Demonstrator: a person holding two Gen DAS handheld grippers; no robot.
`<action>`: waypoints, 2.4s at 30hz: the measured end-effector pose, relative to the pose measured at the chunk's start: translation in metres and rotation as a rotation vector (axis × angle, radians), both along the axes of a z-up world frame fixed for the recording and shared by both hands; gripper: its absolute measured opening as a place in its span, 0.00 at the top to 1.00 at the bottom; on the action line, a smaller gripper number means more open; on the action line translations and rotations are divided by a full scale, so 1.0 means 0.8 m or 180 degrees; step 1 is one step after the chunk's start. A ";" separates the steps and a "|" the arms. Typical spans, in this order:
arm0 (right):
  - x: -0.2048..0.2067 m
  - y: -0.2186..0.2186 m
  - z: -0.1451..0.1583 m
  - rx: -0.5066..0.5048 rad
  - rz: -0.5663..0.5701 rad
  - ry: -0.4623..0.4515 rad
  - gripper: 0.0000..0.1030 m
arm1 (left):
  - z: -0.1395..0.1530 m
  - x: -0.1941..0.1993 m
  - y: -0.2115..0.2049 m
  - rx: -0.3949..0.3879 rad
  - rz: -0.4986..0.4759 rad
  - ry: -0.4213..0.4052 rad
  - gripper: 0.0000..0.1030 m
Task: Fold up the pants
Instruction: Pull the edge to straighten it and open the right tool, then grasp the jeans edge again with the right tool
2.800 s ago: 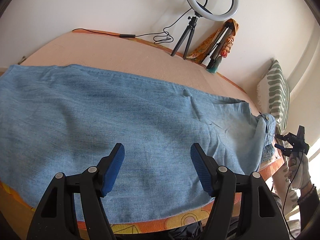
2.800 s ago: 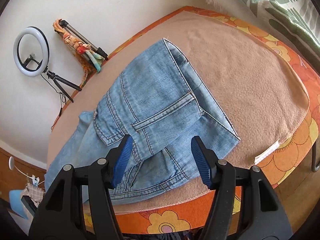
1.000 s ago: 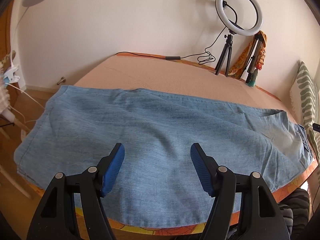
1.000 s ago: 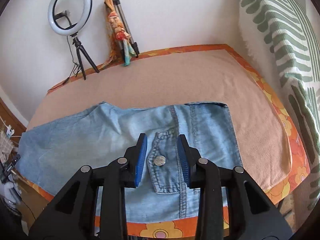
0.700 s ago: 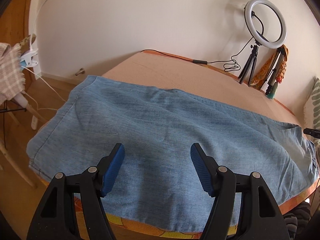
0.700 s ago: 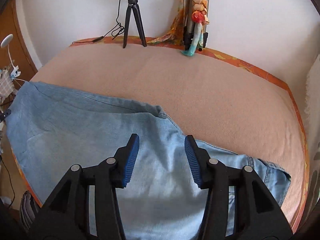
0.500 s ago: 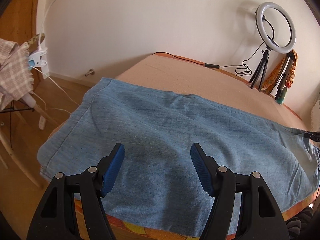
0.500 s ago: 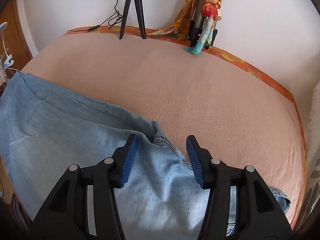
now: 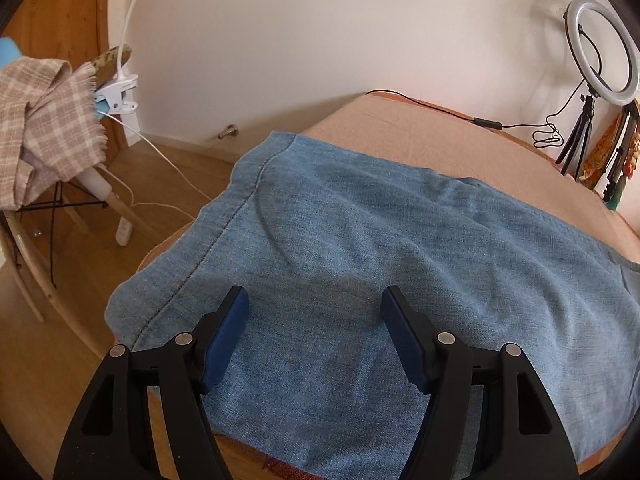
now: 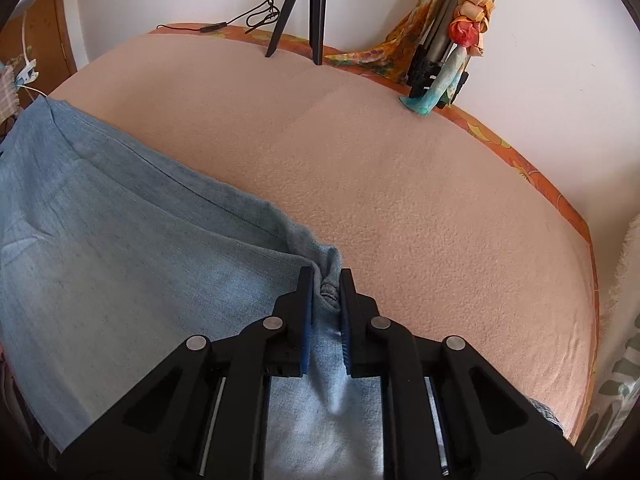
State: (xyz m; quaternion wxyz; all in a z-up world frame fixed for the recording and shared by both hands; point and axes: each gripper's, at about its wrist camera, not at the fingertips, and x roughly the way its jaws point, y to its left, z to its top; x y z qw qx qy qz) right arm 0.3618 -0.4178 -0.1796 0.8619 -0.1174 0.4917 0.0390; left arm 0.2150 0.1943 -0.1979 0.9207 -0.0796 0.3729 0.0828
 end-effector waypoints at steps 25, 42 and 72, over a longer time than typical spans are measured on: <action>0.050 0.068 0.064 0.0533 0.0589 -0.0090 0.63 | 0.025 -0.019 0.013 -0.0180 -0.0008 -0.0176 0.33; 0.104 0.233 -0.028 0.0623 0.1559 0.0526 0.65 | 0.024 -0.042 0.037 -0.0253 0.0072 -0.0151 0.33; 0.084 0.272 -0.013 0.0217 0.1716 0.0375 0.94 | 0.021 -0.037 0.029 -0.0345 0.0048 -0.0163 0.33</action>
